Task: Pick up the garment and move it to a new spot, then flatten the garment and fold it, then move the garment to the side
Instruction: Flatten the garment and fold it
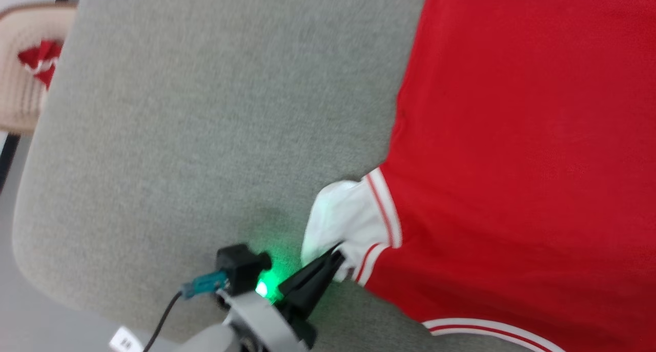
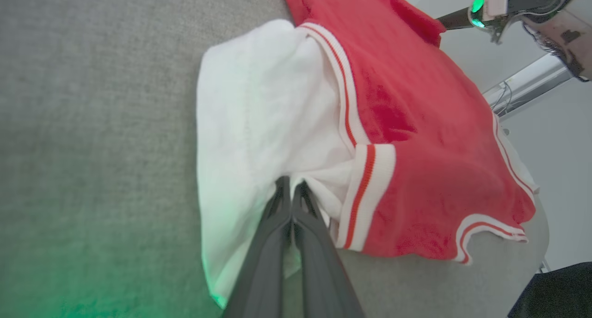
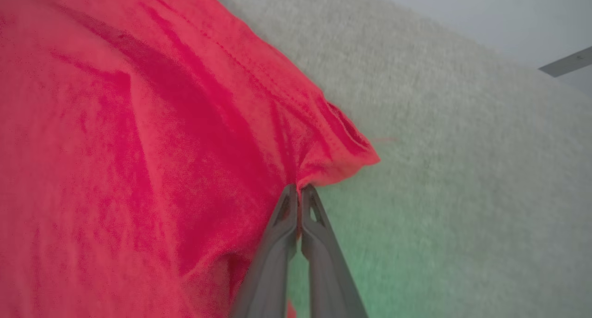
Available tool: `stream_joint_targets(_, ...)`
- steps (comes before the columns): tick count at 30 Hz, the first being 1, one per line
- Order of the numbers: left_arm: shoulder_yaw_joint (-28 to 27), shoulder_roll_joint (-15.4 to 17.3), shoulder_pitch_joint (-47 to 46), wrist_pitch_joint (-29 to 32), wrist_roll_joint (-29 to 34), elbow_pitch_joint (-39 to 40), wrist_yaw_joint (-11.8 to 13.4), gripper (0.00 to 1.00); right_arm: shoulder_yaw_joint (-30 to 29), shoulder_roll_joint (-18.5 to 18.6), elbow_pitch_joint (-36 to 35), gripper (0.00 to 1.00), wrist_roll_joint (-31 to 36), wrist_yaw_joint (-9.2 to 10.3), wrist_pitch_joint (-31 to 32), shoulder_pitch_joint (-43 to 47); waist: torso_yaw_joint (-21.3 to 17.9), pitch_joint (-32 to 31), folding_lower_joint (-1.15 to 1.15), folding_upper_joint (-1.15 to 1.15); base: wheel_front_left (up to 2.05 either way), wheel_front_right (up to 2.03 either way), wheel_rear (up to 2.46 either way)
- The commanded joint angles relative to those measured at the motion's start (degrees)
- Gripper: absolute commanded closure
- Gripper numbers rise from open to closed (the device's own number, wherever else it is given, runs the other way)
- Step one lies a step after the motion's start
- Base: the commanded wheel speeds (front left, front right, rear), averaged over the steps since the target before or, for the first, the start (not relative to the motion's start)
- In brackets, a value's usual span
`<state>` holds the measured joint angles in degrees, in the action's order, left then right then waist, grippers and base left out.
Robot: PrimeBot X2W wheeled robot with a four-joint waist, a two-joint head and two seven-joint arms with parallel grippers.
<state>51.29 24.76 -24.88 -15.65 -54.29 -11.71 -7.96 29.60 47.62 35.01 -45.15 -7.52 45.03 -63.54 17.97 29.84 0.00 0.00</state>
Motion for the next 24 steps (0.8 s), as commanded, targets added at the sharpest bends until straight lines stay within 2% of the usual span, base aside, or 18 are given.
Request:
stream_joint_targets(1, -0.3, 2.5, 3.5, 0.9, -0.9, -2.1, 0.8, 1.0, 1.7, 2.5, -3.9, 1.0, -2.9, 0.07, -0.9, 4.9, -5.5, -7.9, 0.0, 0.0, 0.0, 0.0, 0.0)
stream_joint_targets(5, -1.9, 3.9, 4.8, 0.6, -0.9, -1.3, 0.6, 1.0, 4.3, 8.7, -13.4, 1.0, -7.6, 0.07, -1.6, 15.2, -8.0, -10.5, 0.0, 0.0, 0.0, 0.0, 0.0)
stream_joint_targets(6, -1.9, 3.9, 4.8, 0.6, -0.9, -1.3, 0.6, 1.0, 4.3, 8.7, -13.4, 1.0, -7.6, 0.07, -1.6, 15.2, -8.0, -10.5, 0.0, 0.0, 0.0, 0.0, 0.0)
stream_joint_targets(7, -2.5, 4.6, 5.2, 0.6, -0.7, -1.0, 0.6, 1.0, 5.0, 11.5, -18.1, 1.0, -10.1, 0.07, -2.2, 20.7, -9.2, -11.5, 0.0, 0.0, 0.0, 0.0, 0.0)
stream_joint_targets(8, -2.5, 4.6, 5.2, 0.6, -0.7, -1.0, 0.6, 1.0, 5.0, 11.5, -18.1, 1.0, -10.1, 0.07, -2.2, 20.7, -9.2, -11.5, 0.0, 0.0, 0.0, 0.0, 0.0)
stream_joint_targets(12, -3.9, 5.7, 6.6, 0.5, -0.7, -0.7, 0.6, 1.0, 5.2, 15.0, -26.0, 1.0, -13.8, 0.07, -3.9, 32.3, -11.5, -12.9, 0.0, 0.0, 0.0, 0.0, 0.0)
stream_joint_targets(15, -4.8, 6.0, 7.1, 0.5, 0.1, -0.5, 0.6, 1.0, 3.8, 15.8, -30.7, 1.0, -15.3, 0.07, -6.8, 40.7, -12.9, -13.4, 0.0, 0.0, 0.0, 0.0, 0.0)
stream_joint_targets(18, -5.4, 6.3, 7.9, 0.6, 0.4, -0.2, 0.6, 1.0, 2.4, 15.8, -33.8, 1.0, -13.3, 0.07, -9.5, 49.0, -14.0, -13.6, 0.0, 0.0, 0.0, 0.0, 0.0)
stream_joint_targets(24, -7.3, 7.4, 8.3, 0.5, 0.9, -0.1, 0.6, 1.0, 0.7, 10.5, -39.9, 1.0, -10.7, 0.07, -9.7, 64.0, -15.8, -13.3, 0.0, 0.0, 0.0, 0.0, 0.0)
